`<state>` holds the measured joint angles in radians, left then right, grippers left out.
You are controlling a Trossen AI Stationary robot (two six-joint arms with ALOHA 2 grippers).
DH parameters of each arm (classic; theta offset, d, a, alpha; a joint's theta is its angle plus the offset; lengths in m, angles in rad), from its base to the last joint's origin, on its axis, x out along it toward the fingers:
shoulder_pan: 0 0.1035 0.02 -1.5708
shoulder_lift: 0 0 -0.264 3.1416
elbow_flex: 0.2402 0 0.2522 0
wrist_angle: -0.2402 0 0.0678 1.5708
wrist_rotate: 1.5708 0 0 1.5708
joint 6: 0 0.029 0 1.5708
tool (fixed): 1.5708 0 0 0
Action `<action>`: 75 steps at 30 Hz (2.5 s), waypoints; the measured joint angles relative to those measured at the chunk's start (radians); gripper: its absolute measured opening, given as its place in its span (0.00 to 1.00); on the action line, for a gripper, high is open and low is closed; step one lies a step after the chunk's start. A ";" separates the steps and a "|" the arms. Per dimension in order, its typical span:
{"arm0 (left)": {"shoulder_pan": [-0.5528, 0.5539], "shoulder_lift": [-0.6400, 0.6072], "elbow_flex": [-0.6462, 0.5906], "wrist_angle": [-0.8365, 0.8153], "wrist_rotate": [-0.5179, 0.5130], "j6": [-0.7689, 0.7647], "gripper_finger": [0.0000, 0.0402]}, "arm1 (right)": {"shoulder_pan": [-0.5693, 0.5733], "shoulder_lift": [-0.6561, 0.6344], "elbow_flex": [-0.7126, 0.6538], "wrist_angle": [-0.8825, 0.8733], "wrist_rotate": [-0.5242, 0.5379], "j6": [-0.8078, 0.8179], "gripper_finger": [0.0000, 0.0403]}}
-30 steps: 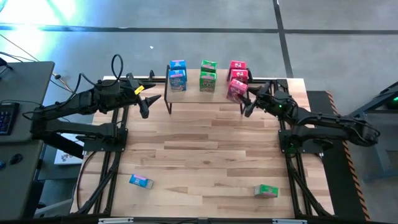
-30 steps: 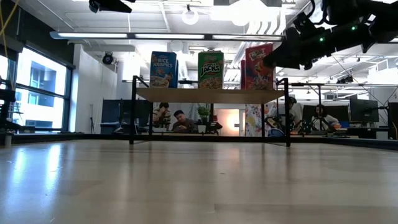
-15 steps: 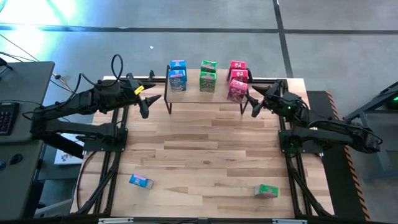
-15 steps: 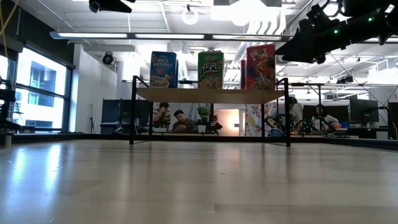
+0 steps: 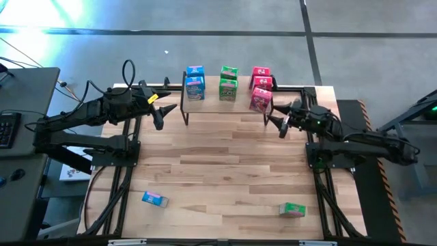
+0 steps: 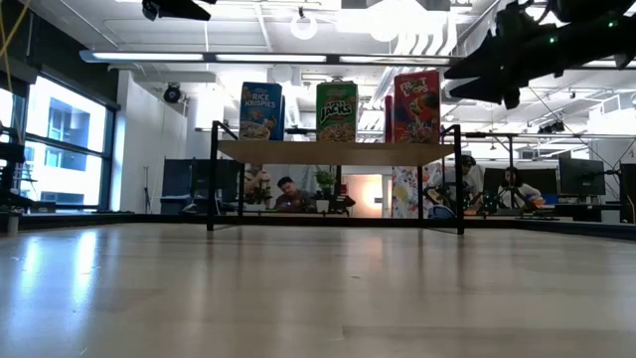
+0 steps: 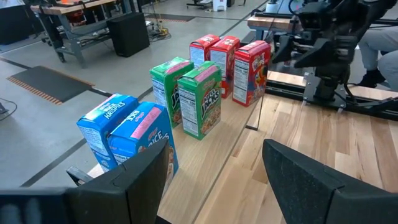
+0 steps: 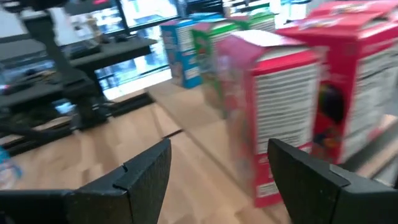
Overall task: Stack cereal on shelf
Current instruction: Put the red cereal box aligned with the other red cereal boxes on the shelf
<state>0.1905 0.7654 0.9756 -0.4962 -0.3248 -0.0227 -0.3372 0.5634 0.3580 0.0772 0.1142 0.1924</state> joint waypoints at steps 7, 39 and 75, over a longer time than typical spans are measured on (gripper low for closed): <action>0.000 0.000 0.000 0.000 0.000 0.000 0.62 | 0.096 0.065 0.000 0.051 0.079 0.043 0.65; 0.000 0.000 0.000 0.000 0.000 0.000 0.62 | 0.141 0.294 0.000 0.204 0.304 0.062 0.64; 0.000 0.000 0.000 0.000 0.000 0.000 0.62 | 0.139 0.478 0.001 0.422 0.303 0.114 0.64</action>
<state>0.1904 0.7654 0.9756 -0.4962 -0.3248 -0.0227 -0.1986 1.0416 0.3588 0.4996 0.4175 0.3061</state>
